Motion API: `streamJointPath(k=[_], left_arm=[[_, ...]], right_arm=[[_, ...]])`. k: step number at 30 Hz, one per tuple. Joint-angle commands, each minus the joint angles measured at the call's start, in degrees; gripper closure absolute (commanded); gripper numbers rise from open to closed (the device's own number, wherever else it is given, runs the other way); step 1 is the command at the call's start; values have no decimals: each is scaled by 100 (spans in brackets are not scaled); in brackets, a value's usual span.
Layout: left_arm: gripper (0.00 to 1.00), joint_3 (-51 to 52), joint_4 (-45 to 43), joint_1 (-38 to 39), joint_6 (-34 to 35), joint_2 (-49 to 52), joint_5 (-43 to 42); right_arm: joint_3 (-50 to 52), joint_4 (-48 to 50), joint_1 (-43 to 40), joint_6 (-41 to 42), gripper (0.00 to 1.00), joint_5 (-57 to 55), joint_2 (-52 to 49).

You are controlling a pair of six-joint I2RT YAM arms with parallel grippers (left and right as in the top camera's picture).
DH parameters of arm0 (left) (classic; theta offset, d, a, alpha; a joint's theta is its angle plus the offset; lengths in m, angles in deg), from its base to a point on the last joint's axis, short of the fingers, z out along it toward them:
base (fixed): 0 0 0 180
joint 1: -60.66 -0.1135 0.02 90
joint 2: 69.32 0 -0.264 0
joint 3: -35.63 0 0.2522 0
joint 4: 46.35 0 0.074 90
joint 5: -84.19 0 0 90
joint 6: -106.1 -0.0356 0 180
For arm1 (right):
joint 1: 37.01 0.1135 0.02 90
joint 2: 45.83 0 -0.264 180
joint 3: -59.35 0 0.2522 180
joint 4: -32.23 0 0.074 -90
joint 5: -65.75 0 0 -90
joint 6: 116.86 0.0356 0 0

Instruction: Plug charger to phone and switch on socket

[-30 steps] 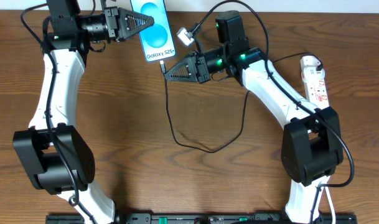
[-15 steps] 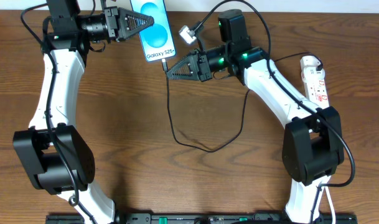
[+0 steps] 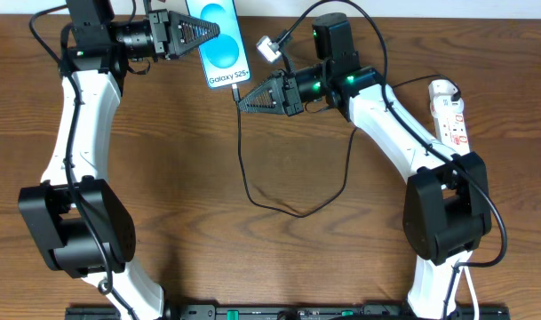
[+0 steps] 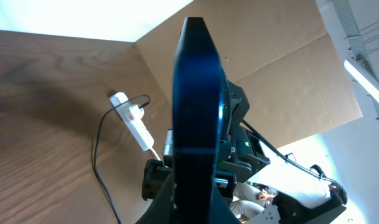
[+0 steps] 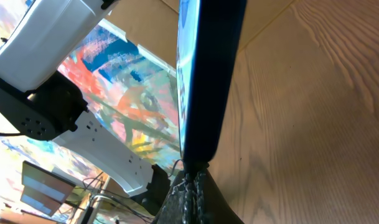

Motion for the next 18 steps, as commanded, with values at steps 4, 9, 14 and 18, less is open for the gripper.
streamJointPath(k=[4, 9, 14, 18], left_arm=[[93, -55, -28, 2, 31, -195, -190], [93, -55, -28, 2, 28, -195, -190], [93, -55, -28, 2, 28, -195, -190], [93, -55, -28, 2, 28, -195, -190]], right_arm=[[15, 28, 42, 35, 99, 24, -50], [15, 28, 105, 33, 99, 22, -50], [15, 28, 138, 33, 99, 17, -50], [15, 31, 131, 35, 99, -55, -50]])
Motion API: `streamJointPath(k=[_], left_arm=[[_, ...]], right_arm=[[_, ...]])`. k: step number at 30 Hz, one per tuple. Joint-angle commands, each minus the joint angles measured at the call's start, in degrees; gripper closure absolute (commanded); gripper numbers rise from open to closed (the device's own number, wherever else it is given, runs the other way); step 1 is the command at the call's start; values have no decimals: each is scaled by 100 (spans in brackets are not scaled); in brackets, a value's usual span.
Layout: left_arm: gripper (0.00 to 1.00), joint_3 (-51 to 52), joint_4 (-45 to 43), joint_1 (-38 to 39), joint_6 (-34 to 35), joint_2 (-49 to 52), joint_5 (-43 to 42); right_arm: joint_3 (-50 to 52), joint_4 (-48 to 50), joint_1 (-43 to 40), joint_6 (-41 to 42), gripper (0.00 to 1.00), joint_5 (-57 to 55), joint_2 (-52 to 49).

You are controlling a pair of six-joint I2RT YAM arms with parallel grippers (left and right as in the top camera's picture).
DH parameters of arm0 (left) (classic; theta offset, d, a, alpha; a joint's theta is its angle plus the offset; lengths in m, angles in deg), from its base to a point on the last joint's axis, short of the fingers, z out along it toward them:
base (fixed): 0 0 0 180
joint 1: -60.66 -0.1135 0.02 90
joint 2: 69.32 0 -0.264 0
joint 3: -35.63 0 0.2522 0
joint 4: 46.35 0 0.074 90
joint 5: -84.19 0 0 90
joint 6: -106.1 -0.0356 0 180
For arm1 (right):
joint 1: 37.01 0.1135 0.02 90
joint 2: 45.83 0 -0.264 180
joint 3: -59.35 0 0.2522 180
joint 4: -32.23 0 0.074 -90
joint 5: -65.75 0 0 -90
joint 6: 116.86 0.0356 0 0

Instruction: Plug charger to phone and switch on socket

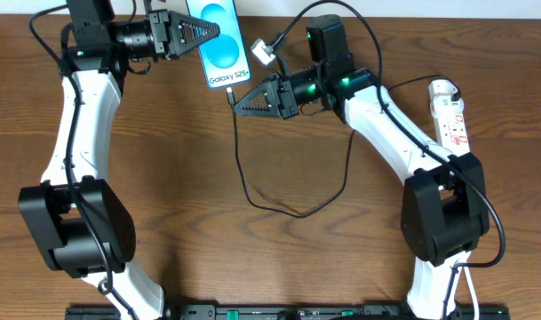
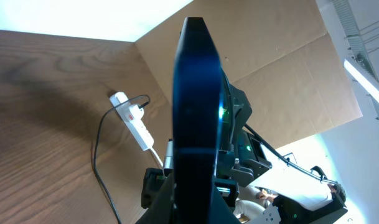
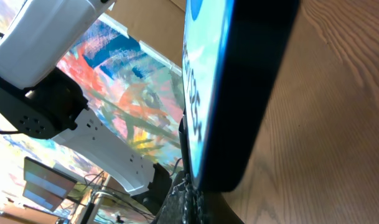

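The phone (image 1: 221, 44), screen lit and reading Galaxy S25+, is held up at the table's far edge with my left gripper (image 1: 212, 29) shut on it. In the left wrist view it shows edge-on as a dark slab (image 2: 195, 112). My right gripper (image 1: 236, 104) is shut on the charger plug right at the phone's bottom edge. The right wrist view shows that bottom edge (image 3: 239, 93) just above the fingertips (image 3: 198, 199), and I cannot tell whether the plug is seated. The black cable (image 1: 279, 206) loops across the table. The white socket strip (image 1: 449, 111) lies at the far right.
A white adapter (image 1: 263, 51) sits just right of the phone, beside my right wrist. The cable loop lies on the brown wooden table (image 1: 208, 249) between the two arms. The socket strip (image 2: 133, 118) also appears in the left wrist view, beyond the phone.
My right gripper has shifted slightly left and closer under the phone, so the phone's bottom edge looks larger and more tilted in the right wrist view. The left gripper and phone have not moved.
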Motion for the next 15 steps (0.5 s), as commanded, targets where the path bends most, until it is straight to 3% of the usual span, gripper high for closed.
streamJointPath(k=[1, 15], left_arm=[[93, -55, -31, 2, 26, -195, -190], [93, -55, -31, 2, 26, -195, -192]], right_arm=[[15, 17, 2, 33, 99, -42, -50], [15, 90, -70, 37, 99, -59, -50]])
